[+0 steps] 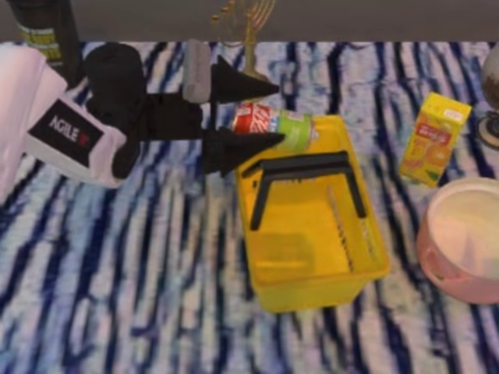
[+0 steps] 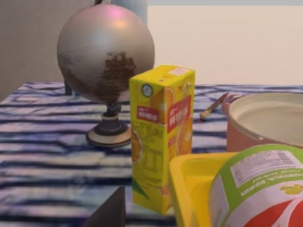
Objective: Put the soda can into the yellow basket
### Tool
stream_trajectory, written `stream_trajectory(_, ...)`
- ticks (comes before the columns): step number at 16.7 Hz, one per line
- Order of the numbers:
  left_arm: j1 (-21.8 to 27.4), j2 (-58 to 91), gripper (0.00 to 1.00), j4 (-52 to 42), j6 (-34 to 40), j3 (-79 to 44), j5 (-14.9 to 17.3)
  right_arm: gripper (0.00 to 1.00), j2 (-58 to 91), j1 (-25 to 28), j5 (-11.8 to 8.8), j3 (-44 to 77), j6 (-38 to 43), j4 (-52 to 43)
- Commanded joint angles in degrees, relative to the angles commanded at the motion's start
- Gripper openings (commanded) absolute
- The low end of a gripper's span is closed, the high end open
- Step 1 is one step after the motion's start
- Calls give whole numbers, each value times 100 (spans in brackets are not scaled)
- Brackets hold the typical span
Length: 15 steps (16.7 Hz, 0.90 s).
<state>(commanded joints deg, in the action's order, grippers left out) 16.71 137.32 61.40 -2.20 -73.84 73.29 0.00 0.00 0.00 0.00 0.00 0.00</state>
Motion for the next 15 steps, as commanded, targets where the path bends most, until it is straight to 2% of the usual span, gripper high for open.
stream_trajectory(7,19,-16,100,-9,-5,-5,-11,100,0,0,0,0,0,0)
stream_trajectory(9,6,-179,100,-99,28,88,-103,100,165,84,-20,159,-106,-140)
stream_trajectory(12,-83,-854,100,-448,137,448,-479,100,844,371,-62,817,-502,-672)
stream_trajectory(15,-261,-2005,100,-1020,271,1057,-1123,100,1992,758,-82,1928,-1089,-1470)
